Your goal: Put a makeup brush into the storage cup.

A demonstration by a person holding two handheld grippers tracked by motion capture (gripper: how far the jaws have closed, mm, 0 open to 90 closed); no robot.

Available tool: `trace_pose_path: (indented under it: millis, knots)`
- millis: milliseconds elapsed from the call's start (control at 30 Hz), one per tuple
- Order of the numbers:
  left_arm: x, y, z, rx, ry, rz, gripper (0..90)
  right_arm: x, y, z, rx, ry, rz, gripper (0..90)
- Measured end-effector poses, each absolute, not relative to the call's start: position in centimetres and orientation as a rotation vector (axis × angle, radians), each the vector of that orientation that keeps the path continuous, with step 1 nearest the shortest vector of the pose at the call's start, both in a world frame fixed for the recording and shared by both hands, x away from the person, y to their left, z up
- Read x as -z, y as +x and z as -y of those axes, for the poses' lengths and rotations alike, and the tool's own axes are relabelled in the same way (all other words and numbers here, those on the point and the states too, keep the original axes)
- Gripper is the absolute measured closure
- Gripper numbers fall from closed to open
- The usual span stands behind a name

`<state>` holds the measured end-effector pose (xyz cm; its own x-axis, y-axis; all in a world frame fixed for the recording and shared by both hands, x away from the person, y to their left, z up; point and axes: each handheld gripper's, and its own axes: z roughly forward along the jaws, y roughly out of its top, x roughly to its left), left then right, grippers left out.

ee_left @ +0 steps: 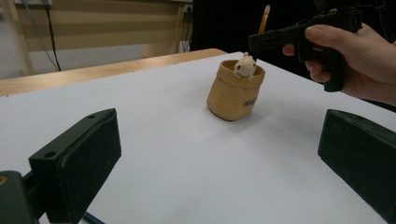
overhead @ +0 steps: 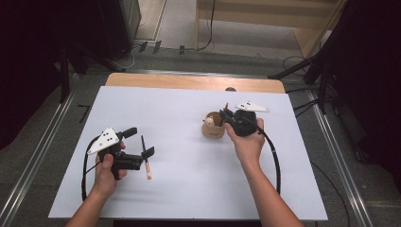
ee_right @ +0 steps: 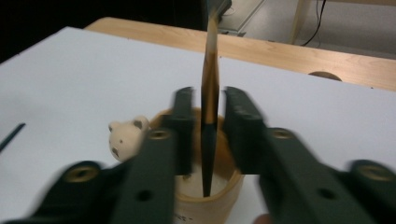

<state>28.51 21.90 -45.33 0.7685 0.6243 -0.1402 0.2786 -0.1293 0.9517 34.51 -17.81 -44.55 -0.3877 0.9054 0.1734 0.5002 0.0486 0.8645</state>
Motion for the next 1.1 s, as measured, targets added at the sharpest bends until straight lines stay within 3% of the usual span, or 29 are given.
trace_pose_path:
  millis: [133,267,1100]
  knots:
    - [45.3,28.5,-21.9,-0.345,1.721,-0.715,0.1,43.9,34.3,18.3,-1.364,1.447,-1.920,37.8]
    - [45.4,28.5,-21.9,-0.344,1.721,-0.717,0.1,43.6,34.1,18.8,-1.381,1.464,-1.930,0.0]
    - [45.4,28.4,-22.2,-0.363,1.718,-0.728,0.1,43.6,28.8,23.1,-1.393,1.340,-1.886,0.0]
